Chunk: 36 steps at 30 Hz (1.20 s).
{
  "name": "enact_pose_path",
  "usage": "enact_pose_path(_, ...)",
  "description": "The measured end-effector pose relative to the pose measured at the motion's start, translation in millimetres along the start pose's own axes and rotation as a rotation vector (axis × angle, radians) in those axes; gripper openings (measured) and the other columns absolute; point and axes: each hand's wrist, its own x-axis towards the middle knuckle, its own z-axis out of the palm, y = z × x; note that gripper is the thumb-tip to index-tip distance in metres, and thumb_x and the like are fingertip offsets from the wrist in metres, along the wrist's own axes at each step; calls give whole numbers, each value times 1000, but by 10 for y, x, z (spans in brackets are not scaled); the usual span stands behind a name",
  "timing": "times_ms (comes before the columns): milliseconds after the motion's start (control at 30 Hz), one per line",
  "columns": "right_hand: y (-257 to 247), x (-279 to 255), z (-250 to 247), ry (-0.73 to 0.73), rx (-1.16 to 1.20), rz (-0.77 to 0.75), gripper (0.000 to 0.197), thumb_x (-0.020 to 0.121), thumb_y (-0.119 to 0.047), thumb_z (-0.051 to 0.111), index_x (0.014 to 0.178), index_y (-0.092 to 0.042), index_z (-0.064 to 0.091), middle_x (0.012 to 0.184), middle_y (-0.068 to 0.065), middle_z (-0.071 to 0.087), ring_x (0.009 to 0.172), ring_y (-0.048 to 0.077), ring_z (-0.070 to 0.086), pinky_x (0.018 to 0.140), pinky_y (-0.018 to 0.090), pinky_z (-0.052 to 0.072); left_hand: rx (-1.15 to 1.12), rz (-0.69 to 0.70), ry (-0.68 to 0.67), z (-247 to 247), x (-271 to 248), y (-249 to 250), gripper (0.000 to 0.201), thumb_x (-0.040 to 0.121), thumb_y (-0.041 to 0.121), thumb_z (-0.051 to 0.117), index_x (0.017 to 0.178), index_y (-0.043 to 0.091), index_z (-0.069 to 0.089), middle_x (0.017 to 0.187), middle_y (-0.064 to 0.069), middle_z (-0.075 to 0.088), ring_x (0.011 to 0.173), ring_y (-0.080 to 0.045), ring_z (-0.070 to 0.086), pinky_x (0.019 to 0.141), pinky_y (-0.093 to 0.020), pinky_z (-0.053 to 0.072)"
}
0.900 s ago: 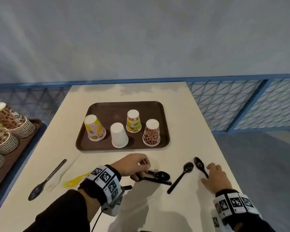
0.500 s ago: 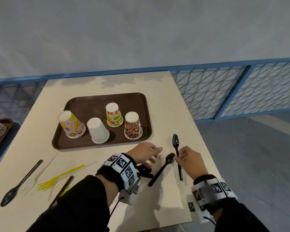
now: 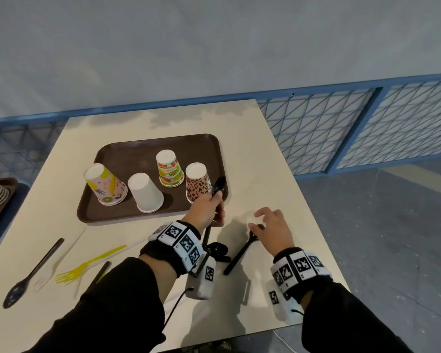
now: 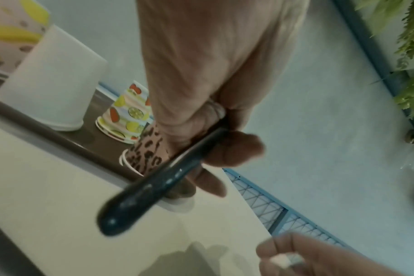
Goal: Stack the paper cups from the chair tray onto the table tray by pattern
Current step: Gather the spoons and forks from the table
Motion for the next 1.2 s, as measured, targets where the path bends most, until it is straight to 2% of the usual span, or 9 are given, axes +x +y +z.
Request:
enact_pose_path(167,50,100,148,-59,-206,180,63,78,-32,68,124,-6,35,131,19,27,92,40,60,80,40,51,74,-17,-32,-194,-43,-83,38,99,34,36,67,14,44,52,2,32,29,-6,31,45,-23,42)
enact_pose_path(533,94,241,-46,5,-211,208,43,78,-16,65,115,-1,51,121,20,47,108,35,52,90,37,44,252,7,-124,-328,-151,-90,23,97,25,43,77,16,38,61,1,28,48,-10,23,42,-18,21)
enact_pose_path(667,122,211,-124,79,-195,216,30,80,-12,61,106,0,55,108,22,62,99,36,58,82,34,47,354,56,-160,-293,-219,-110,20,96,27,45,85,11,42,69,-1,42,56,-13,33,49,-22,30)
enact_pose_path(767,-22,143,-113,131,131,234,19,78,-9,63,95,-3,57,86,16,67,60,18,66,57,15,51,386,66,-157,-275,-248,-131,27,93,35,50,90,10,41,81,-1,53,67,-13,50,54,-22,42)
enact_pose_path(867,-429,31,9,132,466,155,19,76,-1,64,88,-10,53,73,11,58,51,18,60,63,29,57,265,0,-225,-298,-285,-146,36,85,42,59,83,16,35,96,-8,55,84,-19,61,62,-28,51)
enact_pose_path(967,-825,-79,162,97,496,16,18,78,0,60,90,-12,54,65,1,55,53,13,60,53,20,54,83,7,-318,-362,-362,-191,22,87,29,61,96,15,46,83,-9,61,58,-13,62,59,-31,51)
enact_pose_path(1033,-952,-126,269,59,510,-48,12,84,-4,56,94,-10,57,67,0,57,56,10,61,50,15,52,33,66,-268,-444,-413,-202,8,94,13,49,95,21,48,64,-3,55,38,-3,45,48,-24,43)
enact_pose_path(1100,-964,-173,396,49,437,-88,11,88,-10,52,95,-7,60,72,2,59,59,12,59,56,20,50,52,64,-148,-579,-397,-232,6,97,12,43,94,18,41,61,-2,48,35,-3,36,42,-19,35)
enact_pose_path(1200,-849,-262,642,-93,-43,-249,13,84,-10,53,88,-4,65,85,12,65,77,27,61,72,31,44,93,59,-29,-835,-355,-302,6,97,17,41,94,12,41,59,0,43,39,-6,31,39,-18,29)
